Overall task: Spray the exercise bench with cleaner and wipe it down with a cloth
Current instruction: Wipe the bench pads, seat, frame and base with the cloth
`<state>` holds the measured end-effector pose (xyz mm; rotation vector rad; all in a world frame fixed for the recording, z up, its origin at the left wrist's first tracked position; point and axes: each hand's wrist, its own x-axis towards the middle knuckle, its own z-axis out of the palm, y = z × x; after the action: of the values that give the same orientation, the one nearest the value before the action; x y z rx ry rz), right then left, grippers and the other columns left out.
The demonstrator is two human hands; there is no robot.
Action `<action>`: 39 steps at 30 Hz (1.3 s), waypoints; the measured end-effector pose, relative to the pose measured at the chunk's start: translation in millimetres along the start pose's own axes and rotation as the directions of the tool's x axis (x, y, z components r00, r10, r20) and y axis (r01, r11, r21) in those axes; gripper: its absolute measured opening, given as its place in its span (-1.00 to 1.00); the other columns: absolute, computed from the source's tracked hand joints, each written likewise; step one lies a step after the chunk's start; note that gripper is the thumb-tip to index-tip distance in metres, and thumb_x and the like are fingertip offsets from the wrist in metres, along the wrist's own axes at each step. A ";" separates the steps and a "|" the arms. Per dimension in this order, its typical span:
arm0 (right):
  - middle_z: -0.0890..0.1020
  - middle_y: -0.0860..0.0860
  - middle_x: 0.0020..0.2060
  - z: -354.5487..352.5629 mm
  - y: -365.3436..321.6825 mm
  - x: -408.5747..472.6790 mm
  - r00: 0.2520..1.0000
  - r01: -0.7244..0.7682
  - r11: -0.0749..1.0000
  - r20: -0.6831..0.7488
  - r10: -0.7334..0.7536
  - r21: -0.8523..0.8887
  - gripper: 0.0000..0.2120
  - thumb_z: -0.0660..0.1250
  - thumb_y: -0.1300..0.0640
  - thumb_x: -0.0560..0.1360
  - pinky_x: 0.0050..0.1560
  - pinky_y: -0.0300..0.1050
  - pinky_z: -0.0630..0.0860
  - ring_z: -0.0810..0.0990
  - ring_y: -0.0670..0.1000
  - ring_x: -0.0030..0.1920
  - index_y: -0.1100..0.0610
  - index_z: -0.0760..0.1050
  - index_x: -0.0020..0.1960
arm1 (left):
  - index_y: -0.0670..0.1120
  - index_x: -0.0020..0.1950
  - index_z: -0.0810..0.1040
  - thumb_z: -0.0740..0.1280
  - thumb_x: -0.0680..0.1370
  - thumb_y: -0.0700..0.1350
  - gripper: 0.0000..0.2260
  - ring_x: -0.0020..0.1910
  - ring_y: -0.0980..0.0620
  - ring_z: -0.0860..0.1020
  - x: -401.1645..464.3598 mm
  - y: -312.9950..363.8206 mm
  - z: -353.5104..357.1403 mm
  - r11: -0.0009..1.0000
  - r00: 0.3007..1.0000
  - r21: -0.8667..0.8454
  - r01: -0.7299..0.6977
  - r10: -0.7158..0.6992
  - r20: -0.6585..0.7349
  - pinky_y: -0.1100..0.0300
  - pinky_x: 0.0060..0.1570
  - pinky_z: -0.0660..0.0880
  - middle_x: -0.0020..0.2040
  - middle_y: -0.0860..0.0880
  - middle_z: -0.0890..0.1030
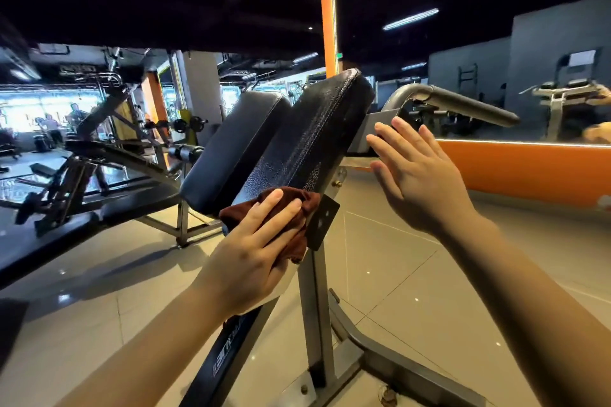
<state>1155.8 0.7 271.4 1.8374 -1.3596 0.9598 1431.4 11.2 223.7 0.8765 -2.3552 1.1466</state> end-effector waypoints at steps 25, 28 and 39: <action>0.41 0.14 0.42 7.3 -1.4 -7.6 0.995 -0.010 1.000 -0.102 0.008 -0.016 -0.48 -0.03 -0.09 0.65 0.50 0.14 0.15 0.27 0.11 0.49 0.19 0.40 0.43 | -0.11 0.32 0.54 0.09 0.62 0.01 -0.61 0.44 -0.19 0.34 50.8 -16.0 2.5 1.000 0.997 0.022 -0.016 0.018 -0.081 -0.18 0.34 0.38 0.41 -0.13 0.45; 0.43 0.14 0.42 4.6 4.6 -6.7 0.994 0.004 0.999 -0.106 -0.007 -0.033 -0.48 -0.03 -0.09 0.65 0.50 0.13 0.14 0.29 0.13 0.49 0.18 0.40 0.43 | -0.16 0.31 0.54 0.09 0.58 0.00 -0.58 0.42 -0.23 0.37 83.3 -5.7 2.6 0.994 0.990 -0.009 0.111 -0.111 -0.082 -0.17 0.33 0.40 0.39 -0.15 0.46; 0.43 0.15 0.41 8.5 -5.5 -14.9 0.988 0.012 1.000 -0.153 -0.016 -0.029 -0.49 0.00 -0.08 0.65 0.51 0.15 0.12 0.28 0.14 0.49 0.20 0.42 0.42 | -0.10 0.37 0.43 -0.01 0.66 0.03 -0.60 0.45 -0.20 0.32 -10.4 1.6 6.2 1.000 0.998 -0.014 0.026 -0.027 -0.064 -0.18 0.35 0.34 0.43 -0.13 0.41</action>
<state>1159.7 2.3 253.9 1.7129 -1.2588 1.0469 1437.5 10.8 213.1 0.8508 -2.2904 1.1302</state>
